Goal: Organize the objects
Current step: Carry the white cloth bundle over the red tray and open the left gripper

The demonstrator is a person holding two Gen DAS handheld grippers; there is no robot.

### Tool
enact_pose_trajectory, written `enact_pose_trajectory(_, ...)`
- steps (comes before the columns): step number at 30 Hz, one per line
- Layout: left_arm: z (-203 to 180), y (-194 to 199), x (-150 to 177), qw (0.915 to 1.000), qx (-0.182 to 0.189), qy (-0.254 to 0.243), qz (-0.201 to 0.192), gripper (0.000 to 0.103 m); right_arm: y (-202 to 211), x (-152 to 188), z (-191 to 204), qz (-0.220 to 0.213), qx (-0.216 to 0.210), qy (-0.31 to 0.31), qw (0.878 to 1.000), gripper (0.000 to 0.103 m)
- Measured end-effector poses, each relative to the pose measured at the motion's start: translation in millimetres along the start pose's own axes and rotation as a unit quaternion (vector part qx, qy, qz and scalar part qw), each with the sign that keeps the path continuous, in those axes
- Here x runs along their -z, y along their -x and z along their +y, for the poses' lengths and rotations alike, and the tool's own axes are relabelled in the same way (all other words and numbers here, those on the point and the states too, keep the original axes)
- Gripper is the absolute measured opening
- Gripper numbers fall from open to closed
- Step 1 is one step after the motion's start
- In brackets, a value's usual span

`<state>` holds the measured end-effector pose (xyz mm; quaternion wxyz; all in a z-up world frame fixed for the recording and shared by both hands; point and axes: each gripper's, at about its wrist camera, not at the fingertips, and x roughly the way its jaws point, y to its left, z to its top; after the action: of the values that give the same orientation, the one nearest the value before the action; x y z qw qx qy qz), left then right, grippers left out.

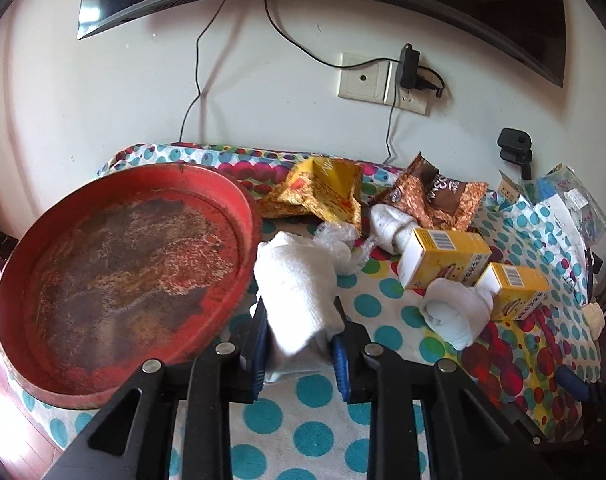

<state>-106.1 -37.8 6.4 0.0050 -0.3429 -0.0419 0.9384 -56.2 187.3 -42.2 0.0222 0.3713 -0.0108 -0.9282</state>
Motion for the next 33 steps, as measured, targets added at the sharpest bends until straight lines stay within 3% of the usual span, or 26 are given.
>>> enact_pose_trajectory(6, 53, 4, -17, 0.9985, -0.045, 0.03, -0.009, 0.027, 1, 0, 2, -0.002, -0.002, 0.004, 1.0, 0.103)
enact_pose_trajectory(19, 161, -10, -20, 0.9871, -0.148, 0.059, 0.017, 0.027, 5, -2, 8, -0.012, -0.007, 0.024, 1.0, 0.103)
enact_pose_trajectory(25, 195, -11, -15, 0.9826, -0.159, 0.093, 0.022, 0.027, 5, -6, 10, -0.019, -0.026, 0.019, 0.999, 0.103)
enact_pose_trajectory(33, 199, -14, -13, 0.9836, -0.146, 0.104, 0.022, 0.031, -1, -14, 25, -0.016, -0.014, 0.035, 0.999, 0.103)
